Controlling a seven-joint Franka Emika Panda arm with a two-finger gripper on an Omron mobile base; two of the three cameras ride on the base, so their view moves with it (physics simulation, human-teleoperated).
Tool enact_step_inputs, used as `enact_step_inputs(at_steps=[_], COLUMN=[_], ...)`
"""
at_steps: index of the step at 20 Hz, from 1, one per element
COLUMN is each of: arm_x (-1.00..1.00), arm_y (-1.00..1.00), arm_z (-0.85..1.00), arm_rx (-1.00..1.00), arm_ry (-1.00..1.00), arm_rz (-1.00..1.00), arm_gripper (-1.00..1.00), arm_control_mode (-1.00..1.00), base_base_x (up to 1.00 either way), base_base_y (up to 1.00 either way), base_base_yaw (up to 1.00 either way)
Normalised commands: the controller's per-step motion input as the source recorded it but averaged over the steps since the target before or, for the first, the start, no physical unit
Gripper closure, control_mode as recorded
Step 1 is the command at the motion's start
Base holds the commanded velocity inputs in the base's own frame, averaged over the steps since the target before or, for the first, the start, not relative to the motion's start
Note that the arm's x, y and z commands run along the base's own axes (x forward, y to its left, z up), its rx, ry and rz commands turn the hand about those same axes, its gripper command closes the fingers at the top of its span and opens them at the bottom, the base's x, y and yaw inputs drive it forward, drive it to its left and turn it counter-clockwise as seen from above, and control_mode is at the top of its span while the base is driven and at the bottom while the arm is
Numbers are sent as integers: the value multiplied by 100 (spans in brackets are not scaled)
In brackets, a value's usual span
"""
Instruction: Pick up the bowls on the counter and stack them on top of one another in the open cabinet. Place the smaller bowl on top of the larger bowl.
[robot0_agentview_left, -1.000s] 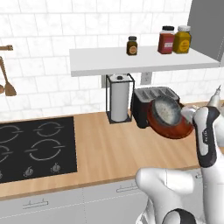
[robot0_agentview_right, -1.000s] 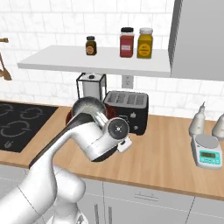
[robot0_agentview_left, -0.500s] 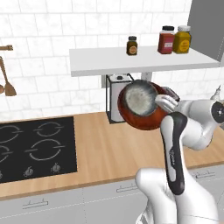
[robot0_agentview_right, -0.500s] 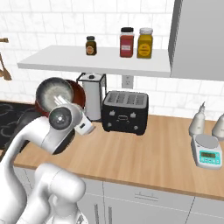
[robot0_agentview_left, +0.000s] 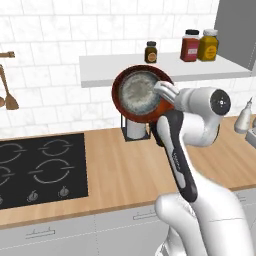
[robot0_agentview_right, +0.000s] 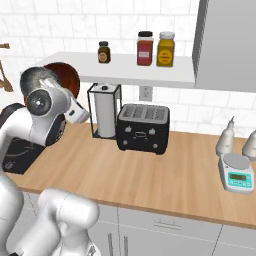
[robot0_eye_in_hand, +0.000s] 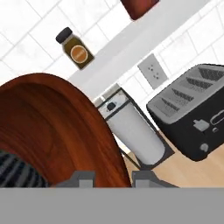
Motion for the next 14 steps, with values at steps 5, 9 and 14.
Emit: enact_step_inputs(at_steps=[5, 9, 14], arm_x=[96, 100, 92], arm_y=[60, 55, 8], arm_z=[97, 48, 15], arm_rx=[-4, 0, 13], arm_ry=[11, 14, 18], arm_rz=[-5, -20, -36], arm_gripper=[100, 100, 100], arm_control_mode=[-100, -100, -100], base_base_x=[0, 0, 0], base_base_y=[0, 0, 0], base_base_yaw=[0, 0, 0])
